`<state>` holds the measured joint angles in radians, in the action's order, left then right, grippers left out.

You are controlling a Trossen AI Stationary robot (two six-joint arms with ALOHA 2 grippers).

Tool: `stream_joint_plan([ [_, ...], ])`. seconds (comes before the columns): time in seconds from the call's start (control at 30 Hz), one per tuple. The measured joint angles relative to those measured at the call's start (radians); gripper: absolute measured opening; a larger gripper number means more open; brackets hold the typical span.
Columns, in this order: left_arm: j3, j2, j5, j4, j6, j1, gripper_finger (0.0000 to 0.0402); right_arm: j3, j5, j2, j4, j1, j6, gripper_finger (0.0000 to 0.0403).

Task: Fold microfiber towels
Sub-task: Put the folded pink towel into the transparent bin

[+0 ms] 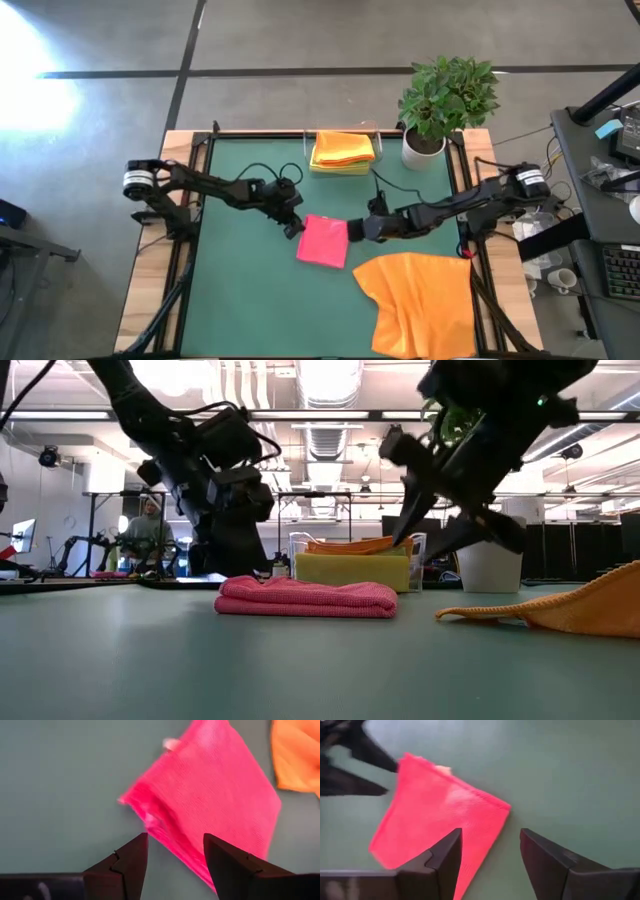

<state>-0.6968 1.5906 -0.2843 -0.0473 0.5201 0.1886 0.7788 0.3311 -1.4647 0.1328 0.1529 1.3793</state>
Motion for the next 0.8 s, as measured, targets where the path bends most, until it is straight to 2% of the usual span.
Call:
stream_joint_plan([
  [0.1, -0.001, -0.002, 0.033, -0.004, 0.001, 0.003, 0.0176, 0.000, 0.000, -0.046, -0.017, -0.010, 0.052, 0.0190],
  [0.43, -0.002, -0.001, 0.037, -0.077, 0.001, 0.008, 0.0176, 0.000, 0.010, -0.196, -0.200, -0.035, 0.110, 0.0189],
  [0.8, -0.002, 0.115, 0.022, -0.118, 0.051, 0.010, 0.0176, 0.028, 0.009, -0.223, -0.197, -0.049, 0.072, 0.0189],
])
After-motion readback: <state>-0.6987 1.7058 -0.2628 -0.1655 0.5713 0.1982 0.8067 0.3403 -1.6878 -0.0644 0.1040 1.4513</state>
